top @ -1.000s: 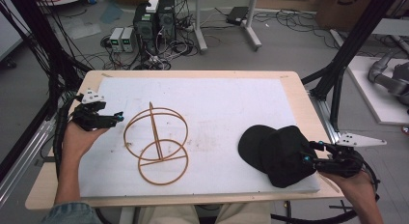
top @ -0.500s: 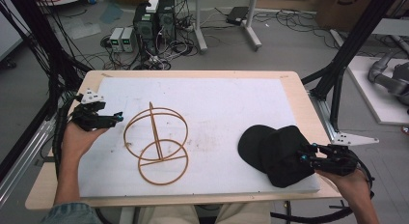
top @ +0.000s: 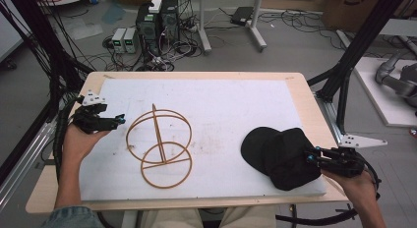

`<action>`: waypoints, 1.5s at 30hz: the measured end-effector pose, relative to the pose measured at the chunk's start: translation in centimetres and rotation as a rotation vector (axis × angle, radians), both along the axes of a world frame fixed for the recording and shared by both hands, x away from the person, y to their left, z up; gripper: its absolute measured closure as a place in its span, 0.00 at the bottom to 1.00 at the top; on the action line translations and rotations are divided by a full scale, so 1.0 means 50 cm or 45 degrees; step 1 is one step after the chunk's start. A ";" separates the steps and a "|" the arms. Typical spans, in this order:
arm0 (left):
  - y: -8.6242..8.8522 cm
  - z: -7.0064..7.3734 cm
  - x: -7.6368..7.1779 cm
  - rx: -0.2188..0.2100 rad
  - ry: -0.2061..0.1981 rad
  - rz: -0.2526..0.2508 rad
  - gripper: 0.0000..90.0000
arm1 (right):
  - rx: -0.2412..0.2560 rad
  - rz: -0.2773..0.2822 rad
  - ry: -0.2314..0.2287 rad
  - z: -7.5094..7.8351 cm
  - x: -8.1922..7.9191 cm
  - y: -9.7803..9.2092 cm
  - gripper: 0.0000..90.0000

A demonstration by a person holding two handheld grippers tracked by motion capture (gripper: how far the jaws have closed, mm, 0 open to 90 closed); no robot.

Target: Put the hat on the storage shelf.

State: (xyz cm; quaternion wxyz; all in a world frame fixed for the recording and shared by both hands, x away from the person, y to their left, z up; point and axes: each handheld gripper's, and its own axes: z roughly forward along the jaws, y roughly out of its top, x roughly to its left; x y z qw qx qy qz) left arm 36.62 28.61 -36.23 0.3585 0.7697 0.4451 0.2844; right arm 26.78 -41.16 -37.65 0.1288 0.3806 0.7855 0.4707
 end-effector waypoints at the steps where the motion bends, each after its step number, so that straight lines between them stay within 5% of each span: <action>1: 0.001 -0.001 0.000 0.002 0.001 -0.001 0.30 | 0.008 0.002 -0.005 0.000 0.000 -0.001 0.86; 21: 0.010 -0.006 0.000 -0.016 0.006 0.013 0.30 | 0.156 0.073 -0.082 0.035 0.033 0.041 0.96; 33: 0.012 -0.006 0.000 -0.023 0.007 0.012 0.30 | 0.293 0.074 -0.139 0.073 0.094 0.092 0.96; 45: 0.021 -0.010 0.001 0.014 0.015 0.042 0.30 | 0.316 0.109 -0.197 0.126 0.148 0.169 0.96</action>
